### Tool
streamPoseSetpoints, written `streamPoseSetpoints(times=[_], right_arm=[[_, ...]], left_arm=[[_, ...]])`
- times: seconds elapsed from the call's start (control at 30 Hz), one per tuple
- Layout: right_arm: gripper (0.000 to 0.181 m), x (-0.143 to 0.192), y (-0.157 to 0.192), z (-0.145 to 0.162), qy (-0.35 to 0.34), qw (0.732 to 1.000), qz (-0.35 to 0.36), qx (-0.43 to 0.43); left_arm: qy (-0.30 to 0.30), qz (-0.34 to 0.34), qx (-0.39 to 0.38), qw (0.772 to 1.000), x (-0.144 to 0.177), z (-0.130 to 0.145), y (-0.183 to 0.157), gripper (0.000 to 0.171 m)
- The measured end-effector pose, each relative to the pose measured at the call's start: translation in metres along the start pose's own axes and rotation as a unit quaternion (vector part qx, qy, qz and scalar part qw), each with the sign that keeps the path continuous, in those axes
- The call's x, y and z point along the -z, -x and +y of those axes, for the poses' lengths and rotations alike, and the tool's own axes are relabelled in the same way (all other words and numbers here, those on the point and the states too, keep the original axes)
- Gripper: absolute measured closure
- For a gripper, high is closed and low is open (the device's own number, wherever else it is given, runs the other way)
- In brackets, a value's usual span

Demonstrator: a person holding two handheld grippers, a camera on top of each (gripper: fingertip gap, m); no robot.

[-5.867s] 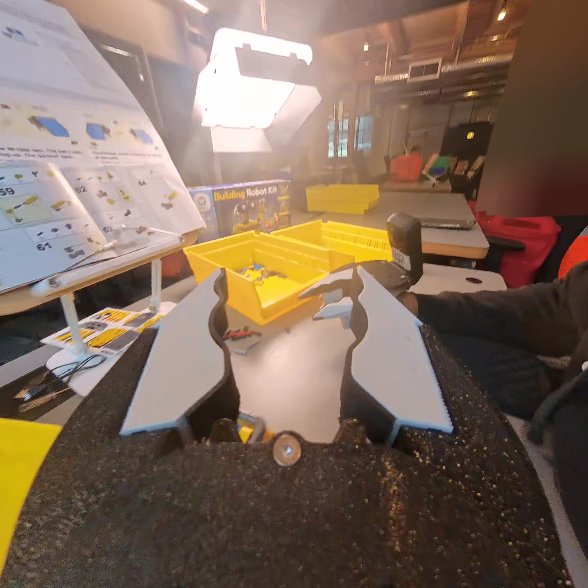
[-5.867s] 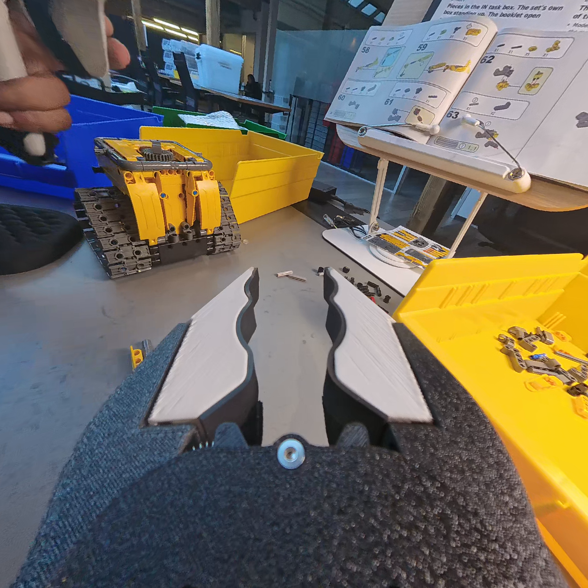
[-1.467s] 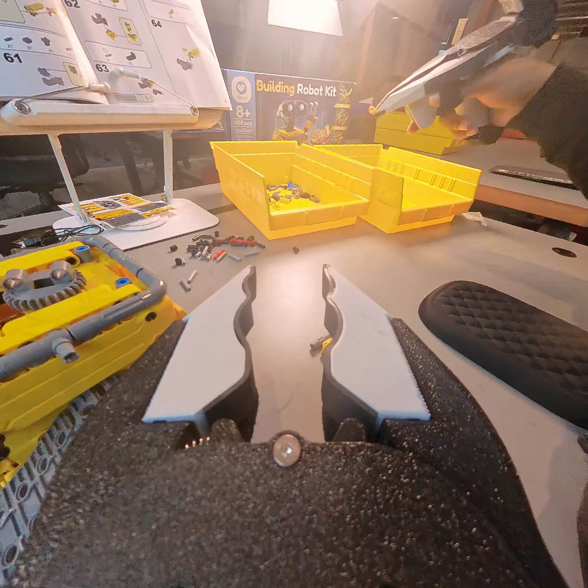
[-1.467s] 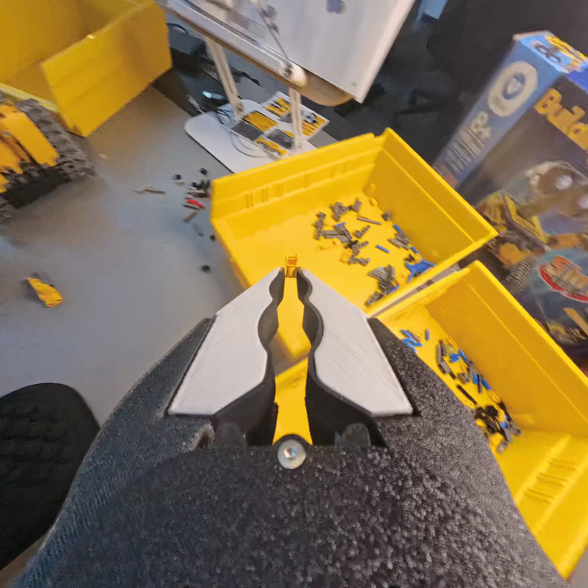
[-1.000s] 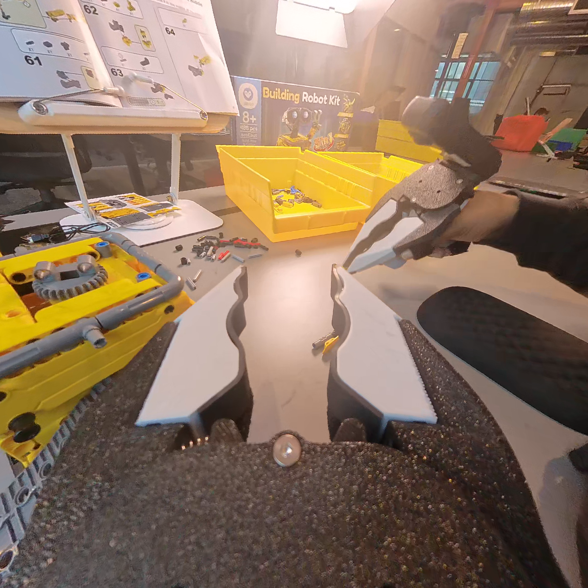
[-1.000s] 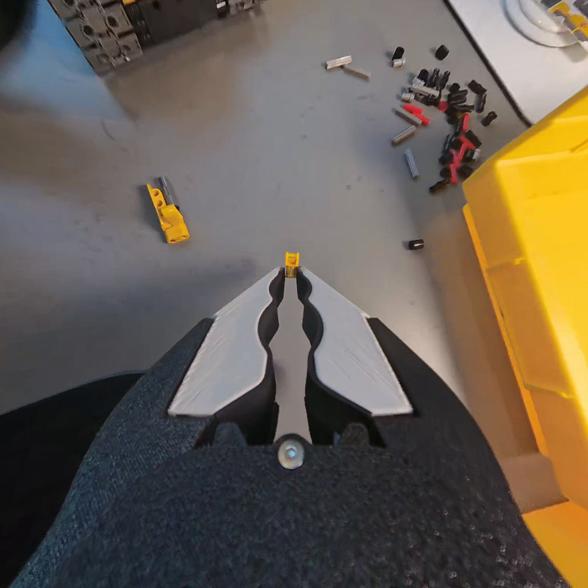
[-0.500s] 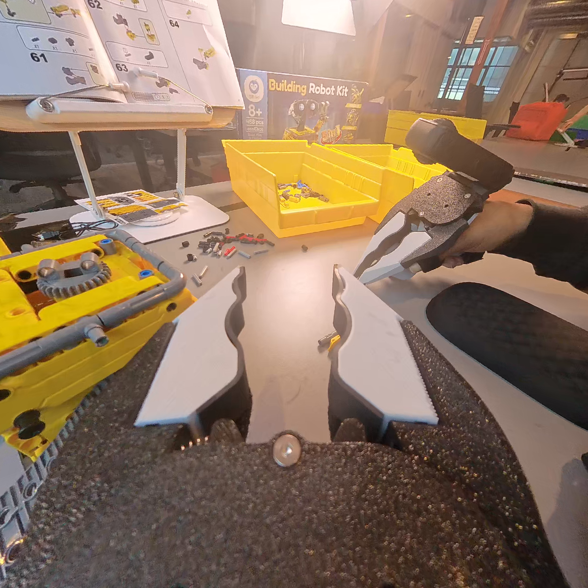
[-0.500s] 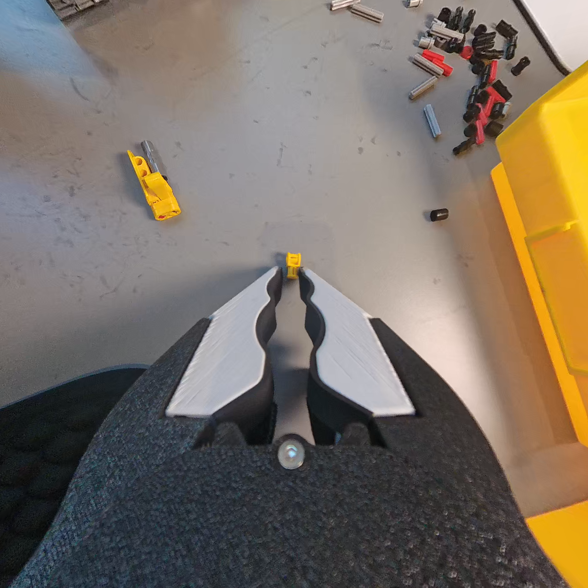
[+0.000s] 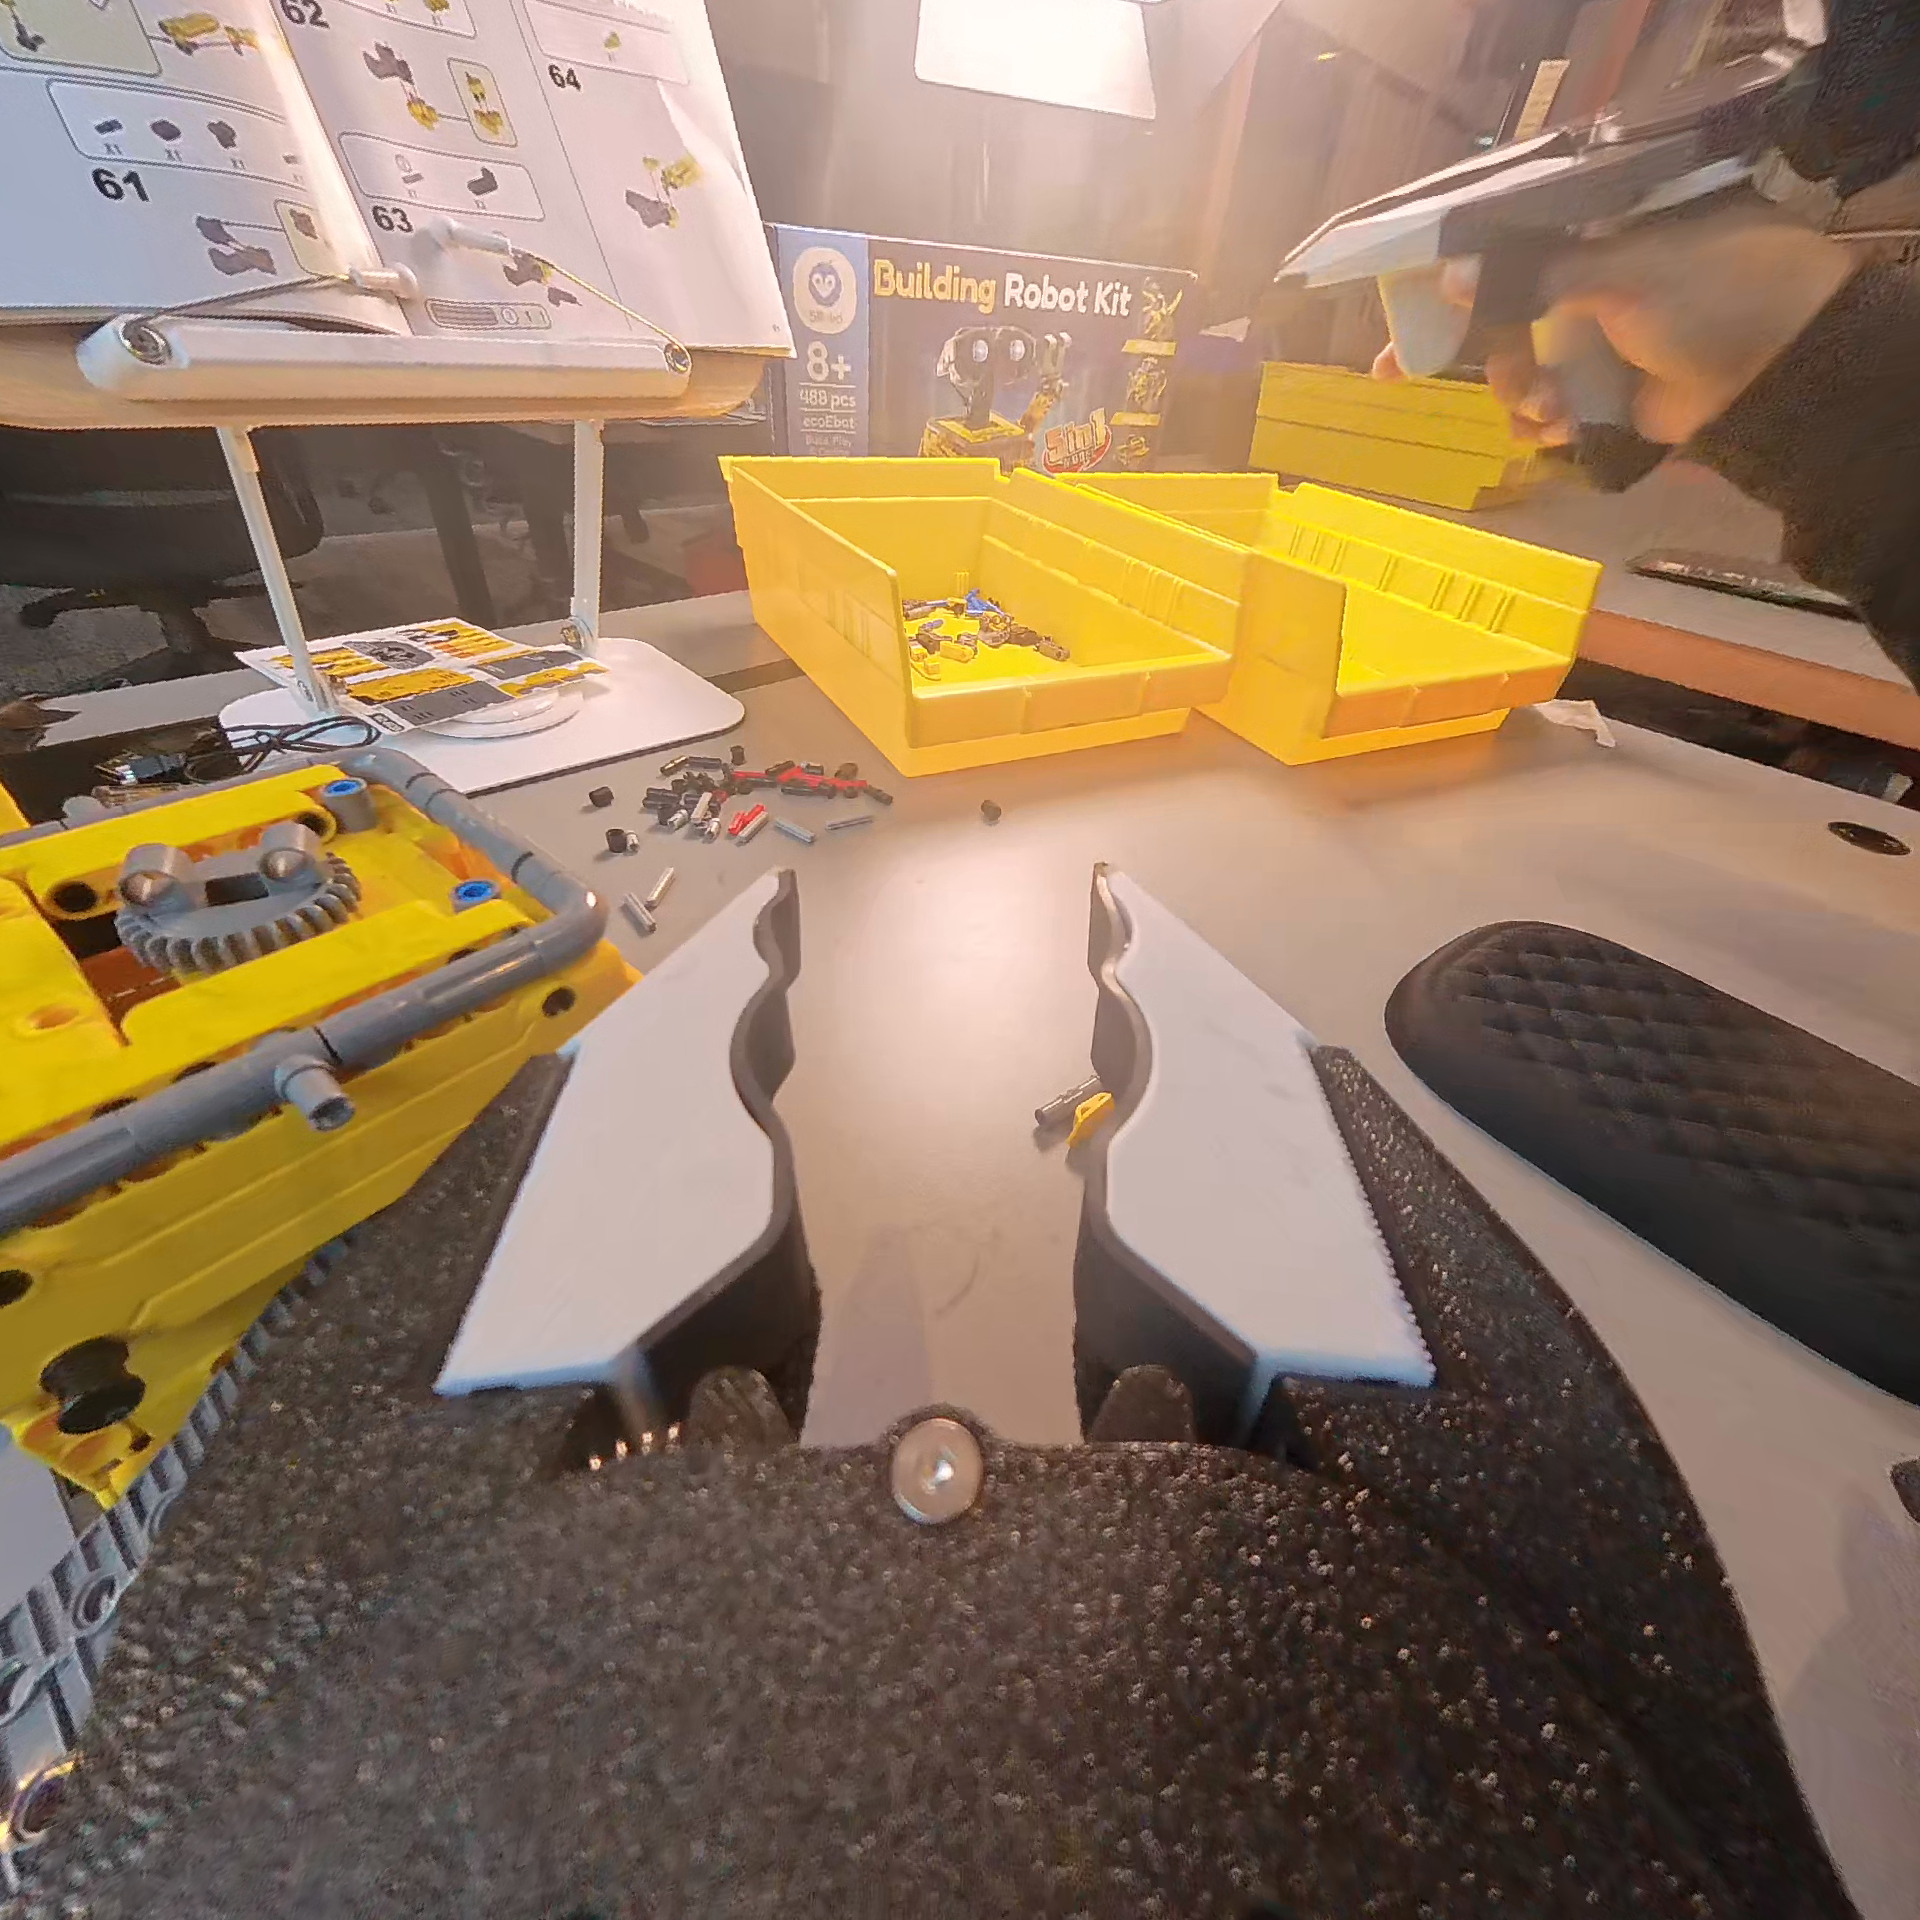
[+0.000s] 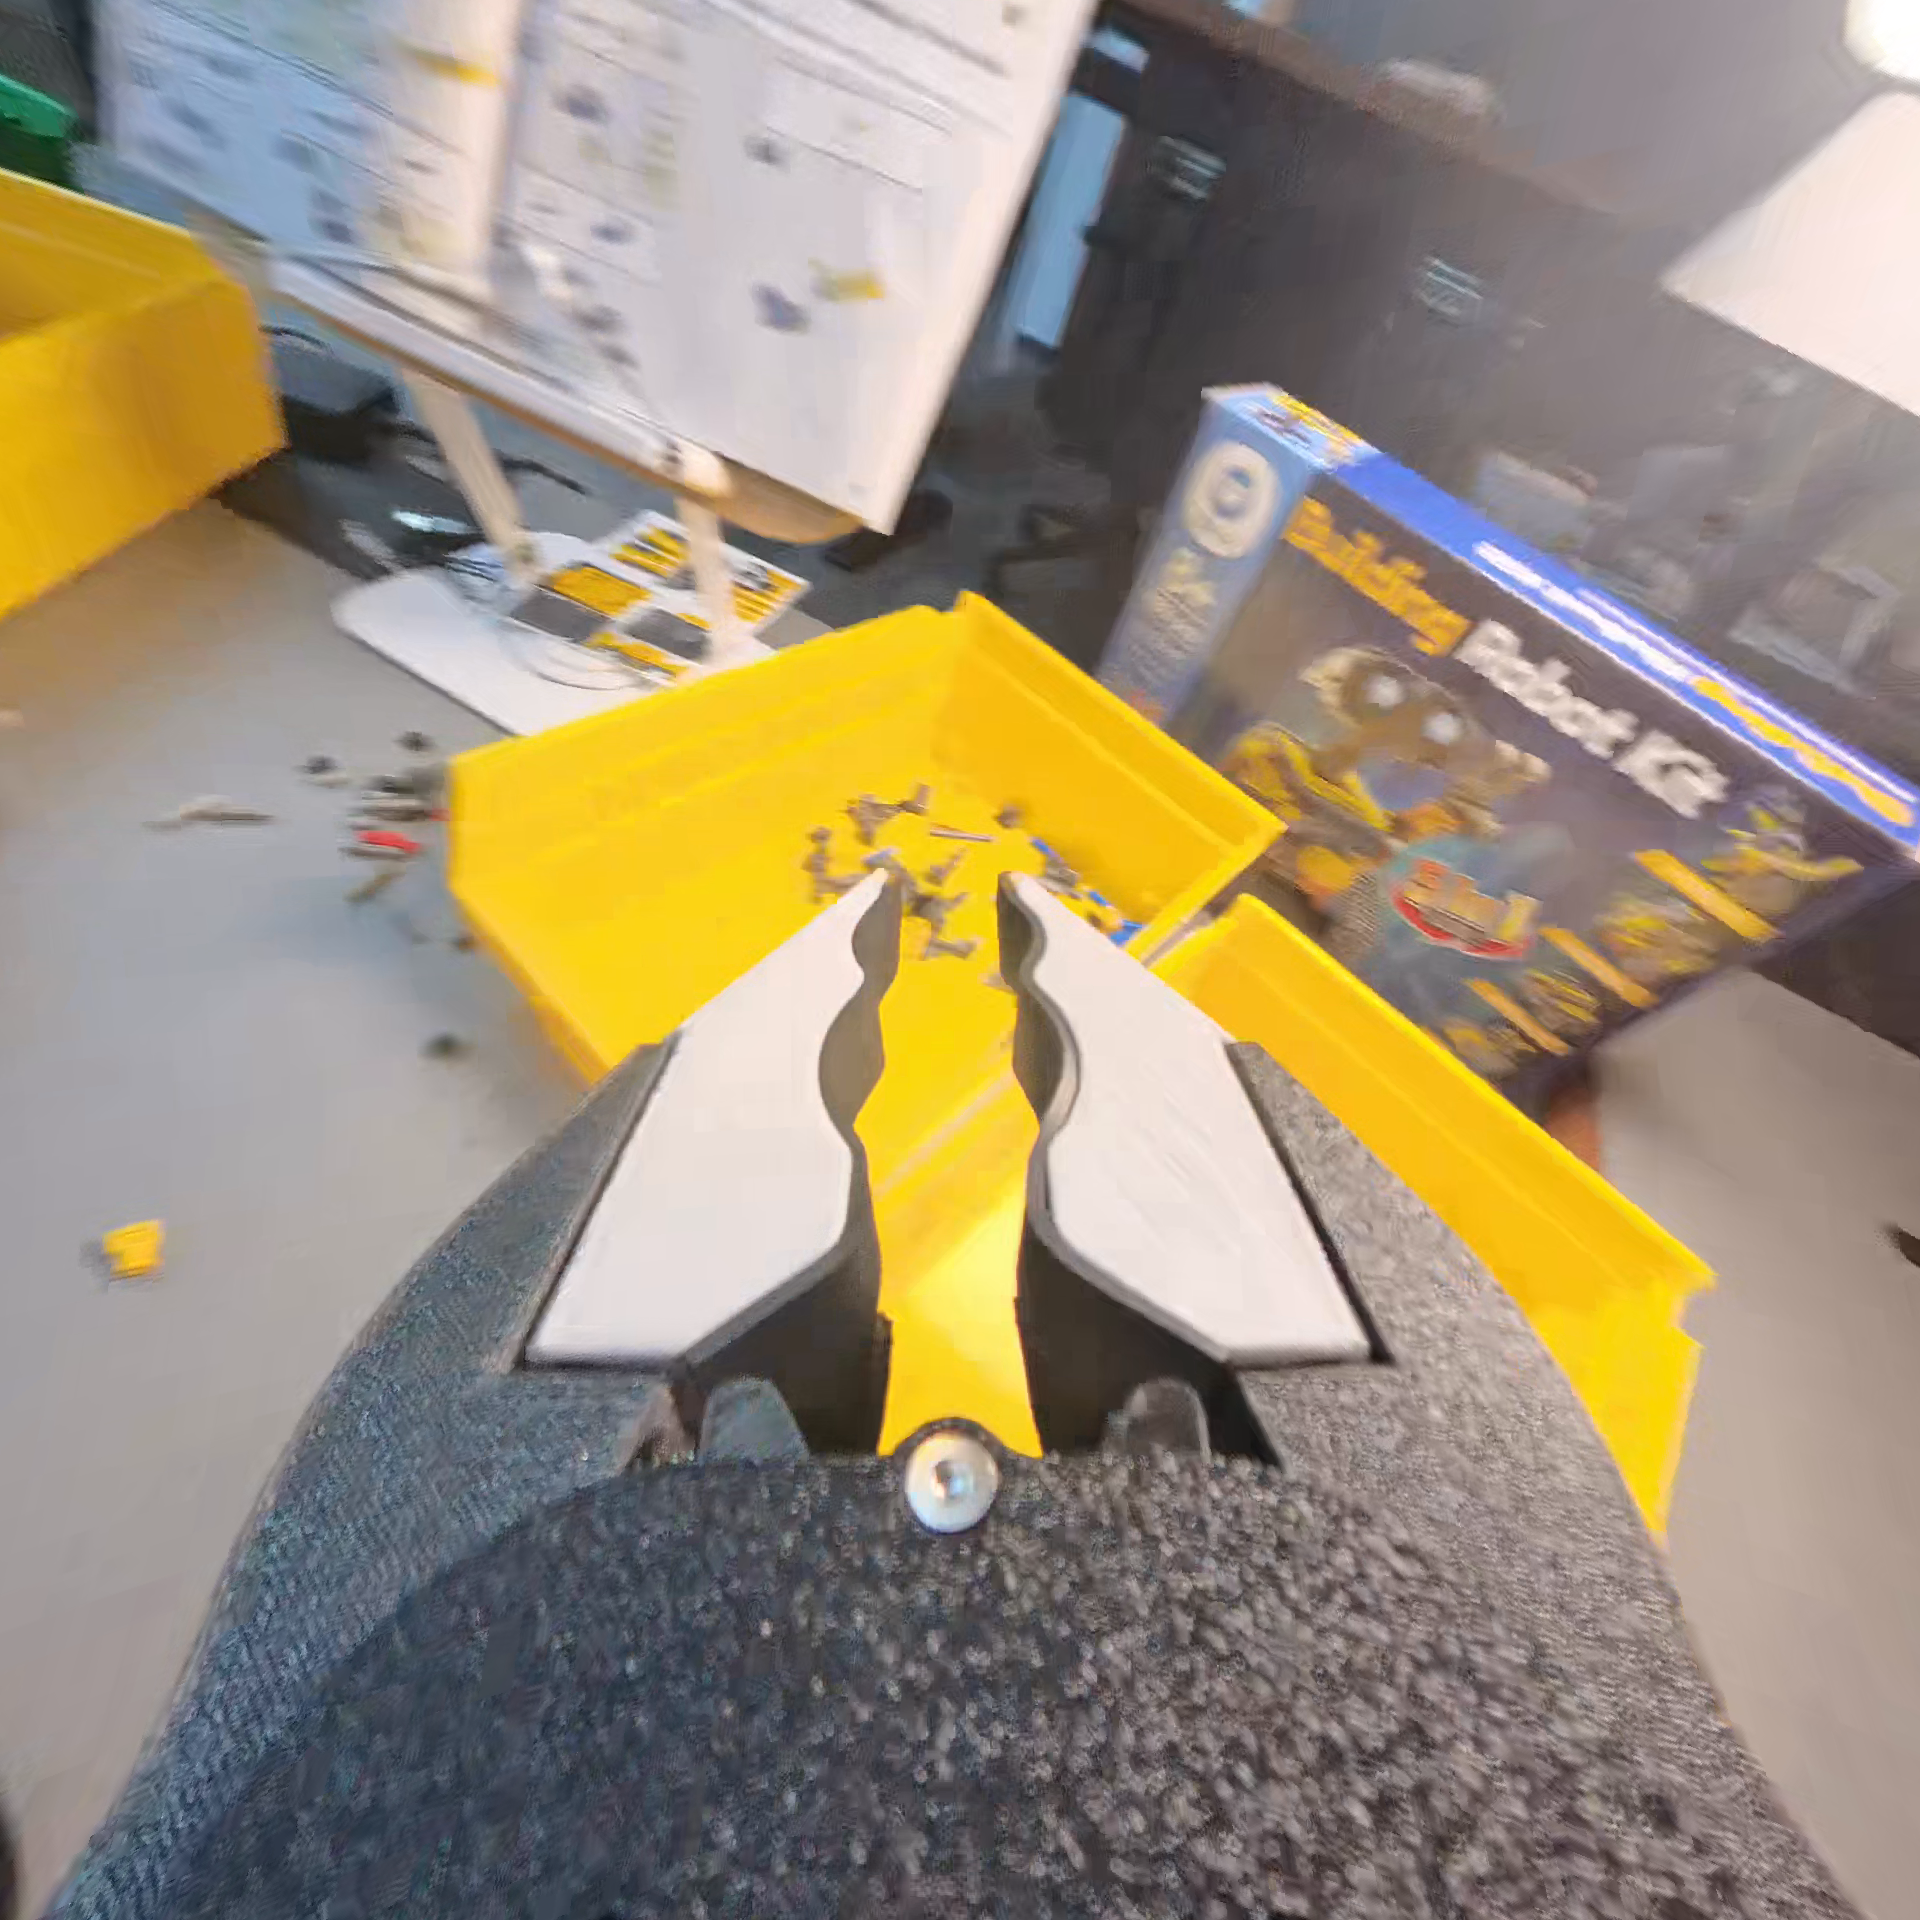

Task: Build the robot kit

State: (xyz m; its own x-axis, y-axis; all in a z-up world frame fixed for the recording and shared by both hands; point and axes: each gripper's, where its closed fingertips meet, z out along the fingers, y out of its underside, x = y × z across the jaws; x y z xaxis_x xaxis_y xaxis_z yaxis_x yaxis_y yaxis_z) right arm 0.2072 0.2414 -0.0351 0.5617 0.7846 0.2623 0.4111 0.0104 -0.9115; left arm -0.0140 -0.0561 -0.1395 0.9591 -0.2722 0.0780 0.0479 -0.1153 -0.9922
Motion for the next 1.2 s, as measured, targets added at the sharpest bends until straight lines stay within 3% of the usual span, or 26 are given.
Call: streamPoseSetpoints(times=[0.1,0.17,0.3,0.43,0.6,1.2], right_arm=[[0.163,-0.021,-0.081,0.047,0.088,0.994,0.059,-0.038],[0.163,-0.038,-0.111,0.088,0.149,0.983,0.066,-0.085],[0.166,-0.067,-0.129,0.163,0.254,0.955,0.067,-0.138],[0.166,-0.085,-0.127,0.207,0.306,0.934,0.061,-0.172],[0.169,-0.09,-0.126,0.227,0.328,0.922,0.064,-0.195],[0.168,-0.077,-0.126,0.231,0.336,0.921,0.076,-0.183]], left_arm=[[0.0,0.0,-0.002,1.0,0.0,0.0,0.0,0.117],[0.001,-0.001,-0.003,1.0,-0.001,0.001,0.0,0.117],[0.003,-0.007,0.001,1.0,-0.001,0.002,0.003,0.117],[0.007,-0.006,0.003,1.0,-0.003,0.004,0.003,0.117],[0.011,-0.005,-0.003,1.0,-0.006,0.006,0.002,0.117],[0.01,0.0,0.001,1.0,-0.006,0.006,0.0,0.118]])
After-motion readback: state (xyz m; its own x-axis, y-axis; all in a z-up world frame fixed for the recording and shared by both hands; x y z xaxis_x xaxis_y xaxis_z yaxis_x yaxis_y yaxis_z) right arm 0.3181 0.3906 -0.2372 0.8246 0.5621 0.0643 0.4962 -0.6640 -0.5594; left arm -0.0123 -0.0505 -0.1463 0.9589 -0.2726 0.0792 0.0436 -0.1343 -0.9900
